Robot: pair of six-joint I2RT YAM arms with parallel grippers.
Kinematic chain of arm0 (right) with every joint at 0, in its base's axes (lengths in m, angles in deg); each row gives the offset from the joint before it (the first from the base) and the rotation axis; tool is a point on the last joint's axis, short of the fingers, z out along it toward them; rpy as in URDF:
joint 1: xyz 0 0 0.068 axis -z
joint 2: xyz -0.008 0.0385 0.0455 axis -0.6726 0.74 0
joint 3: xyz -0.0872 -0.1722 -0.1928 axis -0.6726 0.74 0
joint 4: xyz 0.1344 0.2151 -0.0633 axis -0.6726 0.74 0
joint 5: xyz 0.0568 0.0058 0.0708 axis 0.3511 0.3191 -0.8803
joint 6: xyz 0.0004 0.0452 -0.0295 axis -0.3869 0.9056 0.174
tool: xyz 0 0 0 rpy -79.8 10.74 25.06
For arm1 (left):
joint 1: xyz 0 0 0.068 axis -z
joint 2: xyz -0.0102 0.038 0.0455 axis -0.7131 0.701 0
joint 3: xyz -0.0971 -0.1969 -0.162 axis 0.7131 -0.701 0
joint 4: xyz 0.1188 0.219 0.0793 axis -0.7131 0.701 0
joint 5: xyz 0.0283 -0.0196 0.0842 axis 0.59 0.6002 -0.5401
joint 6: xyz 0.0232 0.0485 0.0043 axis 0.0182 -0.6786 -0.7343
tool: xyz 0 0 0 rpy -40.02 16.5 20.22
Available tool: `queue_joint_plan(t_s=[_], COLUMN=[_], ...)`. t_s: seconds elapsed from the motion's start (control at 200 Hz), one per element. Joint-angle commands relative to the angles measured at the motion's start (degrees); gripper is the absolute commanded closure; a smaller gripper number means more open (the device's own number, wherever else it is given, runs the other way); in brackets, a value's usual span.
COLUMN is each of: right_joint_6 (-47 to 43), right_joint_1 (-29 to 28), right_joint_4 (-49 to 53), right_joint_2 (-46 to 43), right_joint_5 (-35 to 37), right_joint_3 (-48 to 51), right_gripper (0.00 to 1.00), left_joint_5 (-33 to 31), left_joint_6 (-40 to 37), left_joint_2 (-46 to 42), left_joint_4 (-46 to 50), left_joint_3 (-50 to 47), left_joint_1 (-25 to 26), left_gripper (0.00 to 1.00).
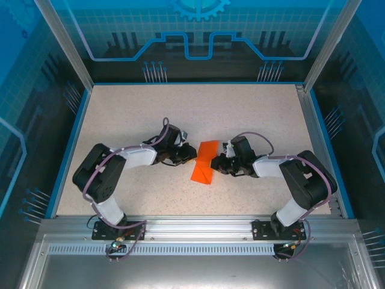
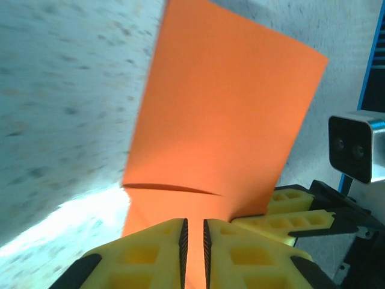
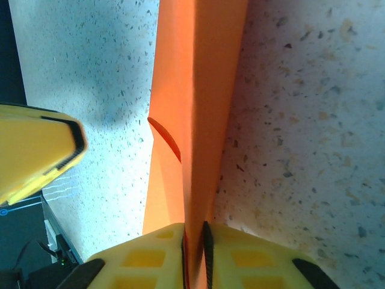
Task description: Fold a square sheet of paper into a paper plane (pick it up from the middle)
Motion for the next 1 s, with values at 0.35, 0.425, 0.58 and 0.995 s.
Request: queue_joint_plan(t_s=[0.35,0.425,0.58,0.995], right_joint_6=[-21.1,-23.6,-22.1,-8.8], right_joint_1=[-2.0,-3.7,-5.9,-17.9], right_joint_4=[43.5,53.9,70.9,90.2], right_joint_2=[-13.9,-15.2,-15.9,5.5], right_joint_5=[15.8,25.9,45.3,64.4], right_joint_3=[-20.4,-25.8,-34.5,-48.9], right_gripper=[0.94,0.94,0.93,0.95], left_joint_5=[-19.7,-22.9,-28.3,-41.2], left_joint_6=[-2.0,-1.7,-1.0,4.4], left_joint_2=[-22.6,-25.4,-29.7,-37.5], left_joint_4=[10.5,12.1,14.6,21.7], left_joint_3=[-7.6,-8.4,-10.4,-15.0], left_joint_1=[-2.6,-2.8,-3.2,-4.5], left_gripper=[0.77,0.75,0.74,0.73])
